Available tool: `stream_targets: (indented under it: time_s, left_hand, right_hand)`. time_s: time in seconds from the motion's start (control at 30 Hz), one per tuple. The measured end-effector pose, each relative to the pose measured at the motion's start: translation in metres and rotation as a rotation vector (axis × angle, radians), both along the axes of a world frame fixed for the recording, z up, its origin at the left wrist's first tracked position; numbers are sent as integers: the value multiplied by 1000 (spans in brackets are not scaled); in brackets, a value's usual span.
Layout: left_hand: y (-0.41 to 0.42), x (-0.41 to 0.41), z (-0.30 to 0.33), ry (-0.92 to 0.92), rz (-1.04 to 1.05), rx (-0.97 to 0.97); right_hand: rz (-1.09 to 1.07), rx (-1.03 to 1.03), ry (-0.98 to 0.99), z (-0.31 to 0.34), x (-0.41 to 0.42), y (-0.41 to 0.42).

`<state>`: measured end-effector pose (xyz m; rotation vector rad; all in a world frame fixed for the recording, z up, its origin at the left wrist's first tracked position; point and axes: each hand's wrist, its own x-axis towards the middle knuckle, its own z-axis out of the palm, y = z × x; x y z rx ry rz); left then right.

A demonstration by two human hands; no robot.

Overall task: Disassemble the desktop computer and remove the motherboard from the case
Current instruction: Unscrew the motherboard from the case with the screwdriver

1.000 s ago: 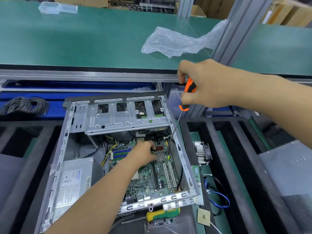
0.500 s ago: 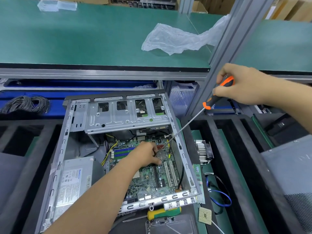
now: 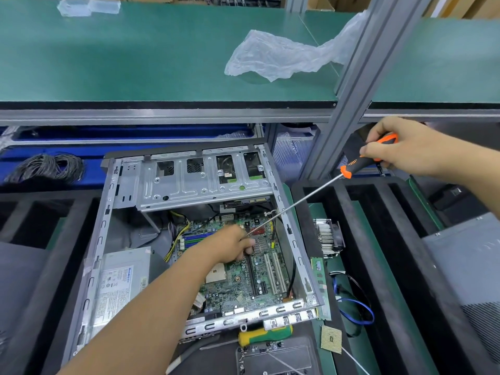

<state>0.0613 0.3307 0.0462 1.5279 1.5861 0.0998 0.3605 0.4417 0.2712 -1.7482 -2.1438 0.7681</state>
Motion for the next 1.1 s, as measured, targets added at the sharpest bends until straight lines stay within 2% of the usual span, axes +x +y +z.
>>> stream_targets:
  time_s: [0.37, 0.57, 0.67, 0.77, 0.83, 0.9, 1.1]
  left_hand:
    - [2, -10, 20, 236, -85, 289]
    - [-8, -30, 18, 259, 1, 235]
    - [-9, -33, 23, 33, 283, 109]
    - [-11, -33, 31, -443, 646, -92]
    - [-13, -34, 36, -666, 781, -183]
    - [-17, -35, 41, -796, 850, -218]
    - [-31, -39, 52, -1012, 931, -216]
  right_hand:
    - [-81, -19, 51, 7, 12, -2]
    - [-132, -12, 63, 6, 21, -1]
    - [-141, -36, 80, 3, 23, 0]
    - [-136, -41, 76, 1, 22, -1]
    - [-135, -50, 90, -1, 21, -2]
    - [-140, -71, 105, -4, 20, -2]
    - [-171, -115, 197, -15, 16, -6]
